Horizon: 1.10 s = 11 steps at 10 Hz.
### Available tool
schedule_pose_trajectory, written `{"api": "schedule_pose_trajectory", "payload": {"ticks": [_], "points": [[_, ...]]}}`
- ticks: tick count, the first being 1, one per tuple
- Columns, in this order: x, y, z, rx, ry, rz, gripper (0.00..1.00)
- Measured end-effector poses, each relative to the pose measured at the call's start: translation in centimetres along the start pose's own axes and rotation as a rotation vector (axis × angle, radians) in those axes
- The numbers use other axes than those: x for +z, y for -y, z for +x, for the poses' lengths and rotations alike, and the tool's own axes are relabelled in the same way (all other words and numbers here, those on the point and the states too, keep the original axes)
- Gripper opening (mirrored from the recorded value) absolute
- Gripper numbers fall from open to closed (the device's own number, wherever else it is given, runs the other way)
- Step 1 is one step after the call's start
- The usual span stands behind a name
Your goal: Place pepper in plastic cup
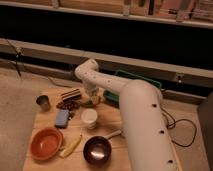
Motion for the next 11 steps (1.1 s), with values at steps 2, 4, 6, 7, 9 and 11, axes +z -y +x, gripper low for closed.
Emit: {"api": "schedule_pose_trajectory", "payload": {"ticks": [2,4,6,7,9,11], "points": [[-0.8,0.0,-0.4,0.003,-0.019,-0.002,0.00],[-3.2,-0.4,0.2,0.020,-0.058,0.012,0.00],[-6.4,-1.0,0.3,0.034,-0.099,0.035,0.00],[-7.4,-1.3,0.3,0.044,-0.120,0.041,0.00],[-8.1,-2.5,1.4,0.087,-0.140,0.044,0.00],[-9.4,-5.3,3.8,0.161,-0.165,0.044,0.00]]}}
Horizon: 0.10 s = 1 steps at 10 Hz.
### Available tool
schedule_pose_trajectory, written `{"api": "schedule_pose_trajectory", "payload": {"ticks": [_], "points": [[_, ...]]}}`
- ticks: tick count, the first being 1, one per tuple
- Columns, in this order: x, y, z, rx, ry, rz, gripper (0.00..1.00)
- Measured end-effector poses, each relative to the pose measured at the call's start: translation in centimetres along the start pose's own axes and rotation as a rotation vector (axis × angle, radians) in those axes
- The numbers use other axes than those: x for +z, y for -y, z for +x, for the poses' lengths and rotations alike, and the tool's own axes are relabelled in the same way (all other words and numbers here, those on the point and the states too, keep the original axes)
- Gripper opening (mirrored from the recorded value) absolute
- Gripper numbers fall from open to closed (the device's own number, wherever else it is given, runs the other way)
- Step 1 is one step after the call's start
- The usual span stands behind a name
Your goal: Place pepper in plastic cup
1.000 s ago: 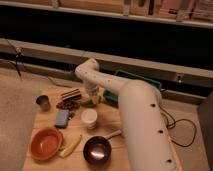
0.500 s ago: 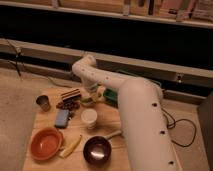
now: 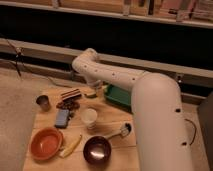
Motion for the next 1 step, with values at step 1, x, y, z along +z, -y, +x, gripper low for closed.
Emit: {"api": "schedule_pose_trajectory", "payload": {"ticks": [1], "points": [[-0.30,-1.41,1.40,0.038,-0.009,-0.003,0.00]]}}
